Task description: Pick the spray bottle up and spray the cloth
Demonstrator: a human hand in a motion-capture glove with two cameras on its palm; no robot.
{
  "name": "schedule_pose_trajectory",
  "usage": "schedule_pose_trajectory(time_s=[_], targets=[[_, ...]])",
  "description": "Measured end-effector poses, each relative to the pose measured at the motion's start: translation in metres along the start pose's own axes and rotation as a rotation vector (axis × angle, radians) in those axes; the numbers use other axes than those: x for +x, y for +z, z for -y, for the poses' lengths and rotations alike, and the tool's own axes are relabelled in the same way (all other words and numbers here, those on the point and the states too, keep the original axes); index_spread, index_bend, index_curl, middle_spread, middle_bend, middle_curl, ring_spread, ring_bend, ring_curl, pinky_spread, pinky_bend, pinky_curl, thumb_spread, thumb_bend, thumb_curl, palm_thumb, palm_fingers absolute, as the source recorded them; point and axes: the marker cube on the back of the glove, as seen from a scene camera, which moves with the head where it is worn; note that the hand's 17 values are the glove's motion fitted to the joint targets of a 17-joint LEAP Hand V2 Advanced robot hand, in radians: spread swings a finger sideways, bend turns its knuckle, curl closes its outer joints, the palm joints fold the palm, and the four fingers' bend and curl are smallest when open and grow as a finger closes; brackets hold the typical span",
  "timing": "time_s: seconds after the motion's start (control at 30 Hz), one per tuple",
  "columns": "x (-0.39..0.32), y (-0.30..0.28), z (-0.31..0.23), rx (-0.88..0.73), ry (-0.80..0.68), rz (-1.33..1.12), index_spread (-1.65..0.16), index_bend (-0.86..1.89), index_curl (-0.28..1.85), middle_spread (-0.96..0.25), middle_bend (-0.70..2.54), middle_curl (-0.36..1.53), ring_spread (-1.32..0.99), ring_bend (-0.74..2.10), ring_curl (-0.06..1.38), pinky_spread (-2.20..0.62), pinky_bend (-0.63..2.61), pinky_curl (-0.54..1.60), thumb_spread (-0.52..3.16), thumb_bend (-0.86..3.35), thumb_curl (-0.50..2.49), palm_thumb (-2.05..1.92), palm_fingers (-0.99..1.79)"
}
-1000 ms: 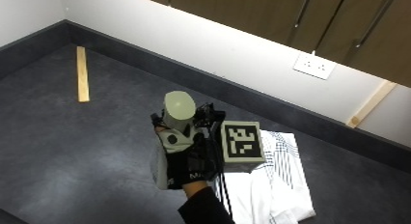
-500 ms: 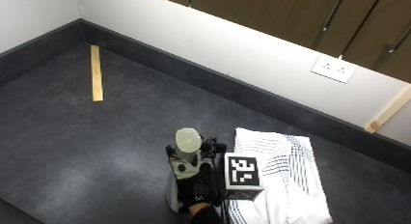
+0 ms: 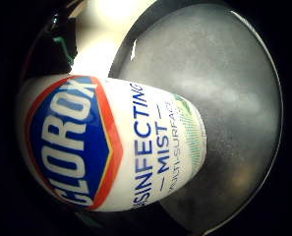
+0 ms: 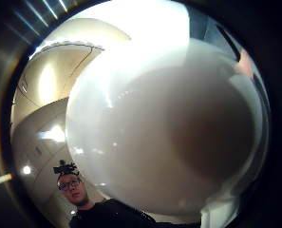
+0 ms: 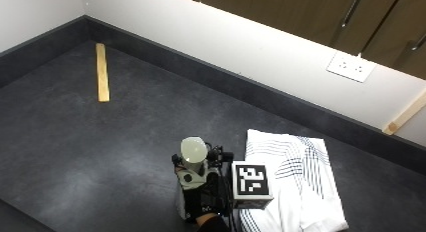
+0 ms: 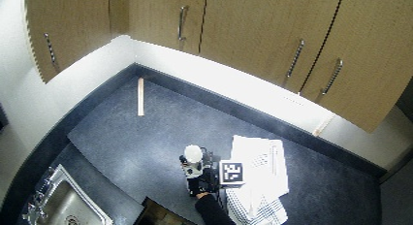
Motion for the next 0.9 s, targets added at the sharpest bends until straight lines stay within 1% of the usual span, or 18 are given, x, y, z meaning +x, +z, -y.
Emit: schedule_pose_trajectory(time_s=[0.23, 0.43, 0.5, 0.63, 0.7, 0.9], targets=[[0.002, 0.003, -0.004, -0.016, 0.027, 0.005, -0.15, 0.14, 0.43, 0.02, 0.28, 0.59, -0.07, 0.37, 0.54, 0.02, 0.22, 0.47, 0.62, -0.02, 0.68, 1.18, 0.94], [0.008, 0.006, -0.009, -0.033, 0.058, -0.027, -0.17, 0.1, 0.42, 0.03, 0.29, 0.59, -0.06, 0.37, 0.54, 0.03, 0.21, 0.47, 0.66, -0.02, 0.68, 1.17, 0.85], [0.011, 0.007, -0.011, -0.043, 0.057, -0.046, -0.19, 0.06, 0.39, 0.03, 0.28, 0.58, -0.05, 0.37, 0.54, 0.04, 0.23, 0.47, 0.7, -0.02, 0.68, 1.16, 0.77], [0.012, 0.01, -0.014, -0.057, 0.05, -0.044, -0.27, 0.02, 0.35, 0.06, 0.22, 0.55, -0.01, 0.33, 0.55, 0.09, 0.31, 0.5, 0.81, -0.04, 0.66, 1.08, 0.42], [0.011, 0.012, -0.014, -0.068, 0.049, -0.042, -0.29, 0.05, 0.34, 0.07, 0.19, 0.54, 0.02, 0.3, 0.54, 0.11, 0.34, 0.5, 0.83, -0.04, 0.65, 1.06, 0.31], [-0.006, 0.024, -0.021, -0.119, 0.015, -0.009, -0.34, 0.08, 0.28, 0.09, 0.19, 0.49, 0.06, 0.26, 0.47, 0.15, 0.36, 0.46, 0.89, -0.03, 0.64, 1.02, 0.28]])
